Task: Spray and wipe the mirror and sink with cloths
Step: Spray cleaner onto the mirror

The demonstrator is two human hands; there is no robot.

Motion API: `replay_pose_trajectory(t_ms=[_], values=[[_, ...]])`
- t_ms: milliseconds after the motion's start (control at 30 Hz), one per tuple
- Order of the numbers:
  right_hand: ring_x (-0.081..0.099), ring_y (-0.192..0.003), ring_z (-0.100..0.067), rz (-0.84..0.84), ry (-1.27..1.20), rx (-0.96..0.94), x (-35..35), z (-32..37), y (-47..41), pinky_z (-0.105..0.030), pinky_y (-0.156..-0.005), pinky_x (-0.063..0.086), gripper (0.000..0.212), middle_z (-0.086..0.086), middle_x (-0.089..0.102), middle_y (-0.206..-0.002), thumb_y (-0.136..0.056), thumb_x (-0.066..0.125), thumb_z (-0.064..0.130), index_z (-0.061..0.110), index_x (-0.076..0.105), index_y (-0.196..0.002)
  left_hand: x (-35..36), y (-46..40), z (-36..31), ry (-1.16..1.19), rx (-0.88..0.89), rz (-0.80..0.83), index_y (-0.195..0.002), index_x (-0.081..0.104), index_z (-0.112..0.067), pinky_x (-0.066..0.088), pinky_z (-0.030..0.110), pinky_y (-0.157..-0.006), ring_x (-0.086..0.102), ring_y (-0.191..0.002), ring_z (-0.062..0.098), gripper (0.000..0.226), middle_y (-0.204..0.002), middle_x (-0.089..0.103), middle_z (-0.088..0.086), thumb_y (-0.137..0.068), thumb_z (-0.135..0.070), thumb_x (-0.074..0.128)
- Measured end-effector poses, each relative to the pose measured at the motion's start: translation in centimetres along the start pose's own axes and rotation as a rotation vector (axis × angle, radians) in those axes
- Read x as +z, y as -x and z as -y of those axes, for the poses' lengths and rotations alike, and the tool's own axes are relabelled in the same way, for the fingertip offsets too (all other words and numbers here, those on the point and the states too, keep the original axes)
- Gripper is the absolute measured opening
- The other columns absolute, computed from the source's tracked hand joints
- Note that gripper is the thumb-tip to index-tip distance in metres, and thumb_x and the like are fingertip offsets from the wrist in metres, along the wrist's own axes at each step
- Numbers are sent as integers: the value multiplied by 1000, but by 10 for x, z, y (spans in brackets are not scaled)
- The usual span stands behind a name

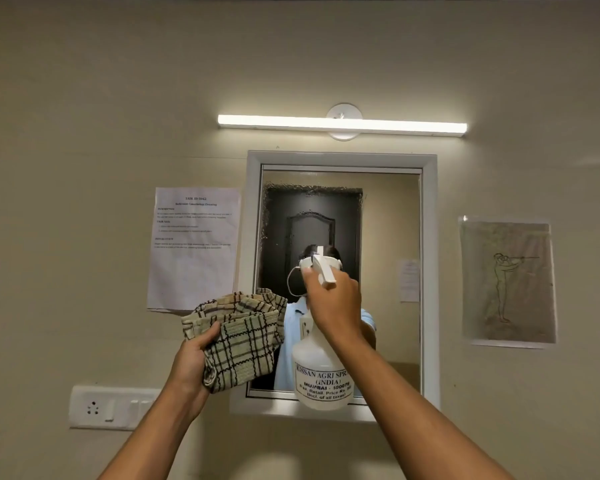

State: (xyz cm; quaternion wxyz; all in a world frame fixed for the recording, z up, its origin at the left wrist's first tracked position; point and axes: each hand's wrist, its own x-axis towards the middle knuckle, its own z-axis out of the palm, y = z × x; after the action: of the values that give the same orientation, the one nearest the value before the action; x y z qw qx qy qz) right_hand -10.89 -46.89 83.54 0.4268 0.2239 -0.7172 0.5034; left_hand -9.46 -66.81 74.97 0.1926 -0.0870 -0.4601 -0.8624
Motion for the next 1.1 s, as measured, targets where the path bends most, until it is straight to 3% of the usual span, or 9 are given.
replay_pose_trajectory(t_ms=[67,167,333,433,567,733,867,967,1100], values=[[53,-57,-4,-36,44,-3,-14,-5,-4,-9,-46,35,27,7,57,-61,-98,55,31,18,62,-75,6,-1,4,8,-15,18,-110,72,-9,62,42,-66,73,-97,32,31,-111,74,17,-100,-23,46],[57,-58,-3,-99,57,24,-36,-14,-10,-9,-46,35,27,8,61,-64,-98,56,34,16,70,-84,16,-4,12,24,-34,30,-102,75,-10,61,40,-60,75,-91,30,32,-106,75,15,-100,-23,46],[68,-70,-21,-167,86,105,-78,-34,-21,-38,-66,59,33,-5,72,-74,-96,52,37,13,72,-84,37,-8,31,17,-89,46,-112,70,-8,61,42,-62,74,-92,31,31,-108,75,16,-100,-24,46],[69,-69,-21,-206,81,135,-99,-45,-21,-34,-63,59,31,-4,71,-72,-96,53,36,15,72,-82,47,-9,44,-3,-108,58,-116,68,-9,61,45,-68,74,-94,32,32,-109,74,16,-99,-25,47],[63,-61,-17,-266,111,172,-122,-61,-15,-24,-51,43,26,1,63,-63,-95,57,29,18,67,-74,57,-9,55,-10,-112,74,-111,70,-12,61,45,-64,74,-92,32,29,-106,75,15,-99,-26,48],[61,-62,-17,-261,121,232,-131,-82,0,-22,-51,40,26,1,62,-64,-96,58,30,16,67,-75,62,-9,61,-6,-122,79,-112,70,-11,61,45,-65,74,-94,32,30,-108,75,16,-99,-26,47],[63,-64,-13,-219,111,212,-114,-83,16,-28,-54,50,28,3,65,-67,-96,58,33,28,60,-69,54,-5,60,-2,-123,56,-114,70,-9,61,44,-65,74,-95,32,32,-109,74,16,-98,-26,48],[61,-63,-7,-171,130,186,-92,-79,25,-15,-47,40,25,0,68,-71,-96,57,33,20,69,-78,40,-1,53,-6,-121,32,-113,70,-8,61,42,-64,73,-96,32,32,-110,74,16,-99,-25,47],[56,-64,-7,-96,93,151,-51,-59,32,-18,-54,36,26,5,62,-69,-97,56,37,18,67,-83,13,8,39,-21,-107,-10,-112,71,-6,62,40,-65,74,-96,31,33,-110,74,16,-99,-25,46]])
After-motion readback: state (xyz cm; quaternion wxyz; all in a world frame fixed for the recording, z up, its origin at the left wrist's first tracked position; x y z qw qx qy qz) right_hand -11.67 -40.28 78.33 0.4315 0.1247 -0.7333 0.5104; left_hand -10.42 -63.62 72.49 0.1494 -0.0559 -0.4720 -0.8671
